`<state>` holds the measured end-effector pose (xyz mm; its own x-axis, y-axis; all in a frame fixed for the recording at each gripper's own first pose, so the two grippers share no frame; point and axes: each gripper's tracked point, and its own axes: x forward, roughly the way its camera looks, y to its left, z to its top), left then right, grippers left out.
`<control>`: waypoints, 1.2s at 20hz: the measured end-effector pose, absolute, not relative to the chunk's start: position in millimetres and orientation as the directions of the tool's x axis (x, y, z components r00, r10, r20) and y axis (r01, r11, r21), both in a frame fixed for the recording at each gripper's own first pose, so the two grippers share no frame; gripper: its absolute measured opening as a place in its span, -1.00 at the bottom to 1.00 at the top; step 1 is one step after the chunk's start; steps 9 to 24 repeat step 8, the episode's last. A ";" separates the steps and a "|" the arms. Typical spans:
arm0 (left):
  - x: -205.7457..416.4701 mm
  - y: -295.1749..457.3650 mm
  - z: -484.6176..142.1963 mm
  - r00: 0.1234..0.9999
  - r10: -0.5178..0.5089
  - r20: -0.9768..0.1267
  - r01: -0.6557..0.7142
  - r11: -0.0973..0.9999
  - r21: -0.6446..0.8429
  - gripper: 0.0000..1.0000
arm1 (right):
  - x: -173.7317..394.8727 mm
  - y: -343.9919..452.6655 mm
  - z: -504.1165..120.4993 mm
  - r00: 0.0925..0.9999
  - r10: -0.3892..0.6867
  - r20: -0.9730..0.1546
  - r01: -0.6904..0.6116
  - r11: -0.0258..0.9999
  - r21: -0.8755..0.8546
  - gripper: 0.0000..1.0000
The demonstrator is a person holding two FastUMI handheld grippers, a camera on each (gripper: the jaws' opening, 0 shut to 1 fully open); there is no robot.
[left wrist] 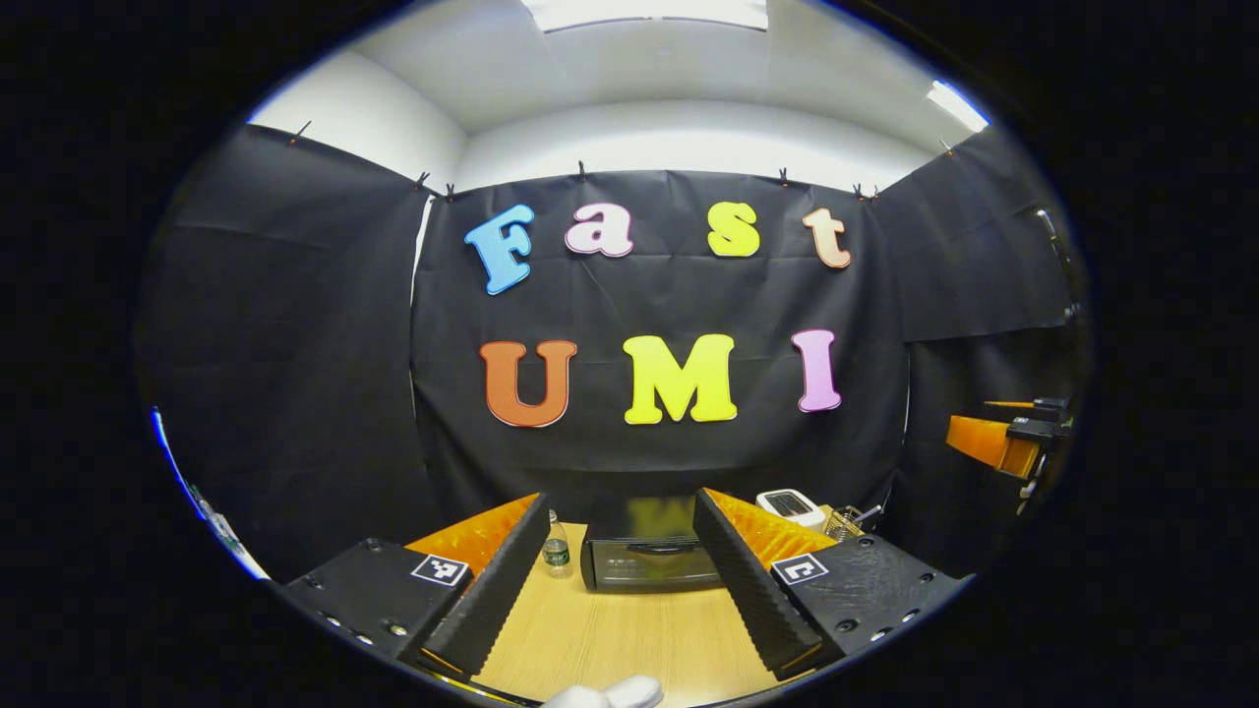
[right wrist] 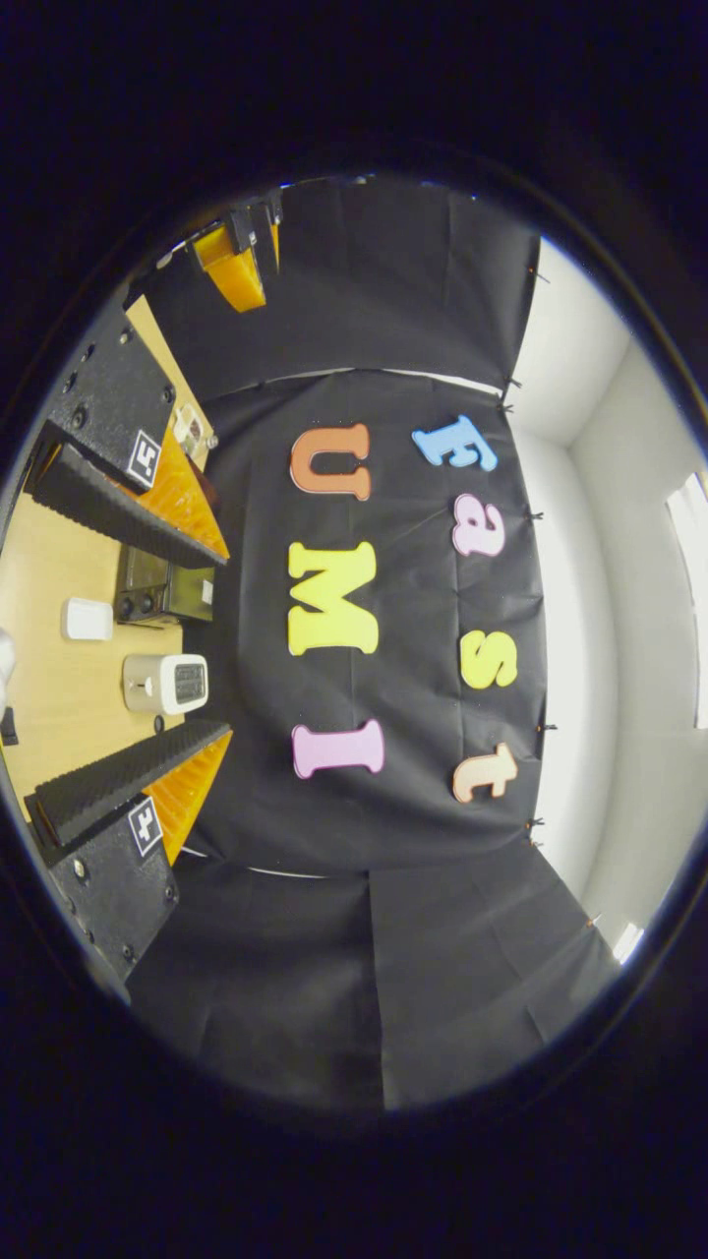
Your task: Open the electric oven with the left hand, put the food in, and close the electric oven.
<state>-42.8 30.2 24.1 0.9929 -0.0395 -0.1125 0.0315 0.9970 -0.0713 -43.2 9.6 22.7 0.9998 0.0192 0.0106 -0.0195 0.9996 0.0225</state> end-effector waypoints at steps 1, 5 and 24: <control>-43.4 30.2 24.7 0.993 -0.044 -0.110 0.036 0.997 -0.071 0.93 | -43.3 9.5 23.8 1.000 0.014 0.011 -0.015 1.000 0.026 0.80; -38.7 27.6 24.4 0.993 -0.057 -0.100 0.051 0.996 -0.067 0.92 | -46.4 7.2 24.0 1.000 -0.002 0.013 0.002 1.000 0.030 0.80; -34.8 27.8 27.1 0.994 -0.064 -0.094 0.058 0.996 -0.069 0.92 | -47.2 8.2 26.3 1.000 -0.007 0.020 0.007 1.000 0.029 0.80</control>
